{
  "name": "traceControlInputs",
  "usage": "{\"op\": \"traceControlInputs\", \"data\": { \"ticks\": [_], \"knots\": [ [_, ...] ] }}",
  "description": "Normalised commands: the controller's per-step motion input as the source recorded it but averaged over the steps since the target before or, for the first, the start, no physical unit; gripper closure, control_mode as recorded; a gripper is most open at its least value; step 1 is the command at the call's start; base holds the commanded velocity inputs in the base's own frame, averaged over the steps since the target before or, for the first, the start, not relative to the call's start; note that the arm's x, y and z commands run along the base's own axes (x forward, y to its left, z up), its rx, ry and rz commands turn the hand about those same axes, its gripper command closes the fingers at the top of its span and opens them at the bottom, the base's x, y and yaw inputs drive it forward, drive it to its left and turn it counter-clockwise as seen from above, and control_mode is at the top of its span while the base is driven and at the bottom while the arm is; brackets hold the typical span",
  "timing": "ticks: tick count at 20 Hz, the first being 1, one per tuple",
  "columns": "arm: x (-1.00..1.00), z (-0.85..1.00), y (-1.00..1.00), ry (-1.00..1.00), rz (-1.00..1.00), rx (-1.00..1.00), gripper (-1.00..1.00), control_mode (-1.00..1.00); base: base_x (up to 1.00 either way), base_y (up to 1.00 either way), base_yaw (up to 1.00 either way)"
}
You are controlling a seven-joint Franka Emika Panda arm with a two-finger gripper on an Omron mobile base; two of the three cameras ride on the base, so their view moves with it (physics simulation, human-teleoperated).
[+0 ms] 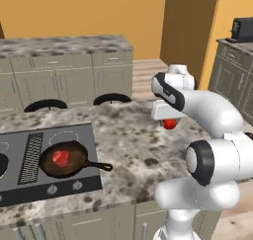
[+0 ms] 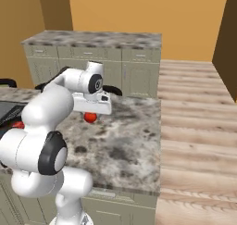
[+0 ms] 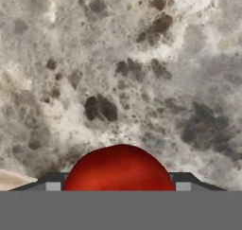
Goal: Place both pans onto different burners. Then place the tomato and the steak on different pans.
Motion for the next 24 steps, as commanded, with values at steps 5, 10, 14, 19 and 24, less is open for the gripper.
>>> {"op": "traceControlInputs", "data": {
  "ticks": [5,10,14,19,24],
  "knots": [
    [0.0,0.0,0.0,0.0,0.0,0.0,1.0,1.0,-0.42,0.63,0.0],
    [0.0,0.0,0.0,0.0,0.0,0.0,1.0,1.0,-0.31,0.69,0.0],
    [0.0,0.0,0.0,0.0,0.0,0.0,1.0,1.0,0.0,0.76,0.0],
    [0.0,0.0,0.0,0.0,0.0,0.0,1.0,1.0,0.01,0.7,0.0],
    [0.0,0.0,0.0,0.0,0.0,0.0,1.0,1.0,0.11,0.55,0.0]
  ]
}}
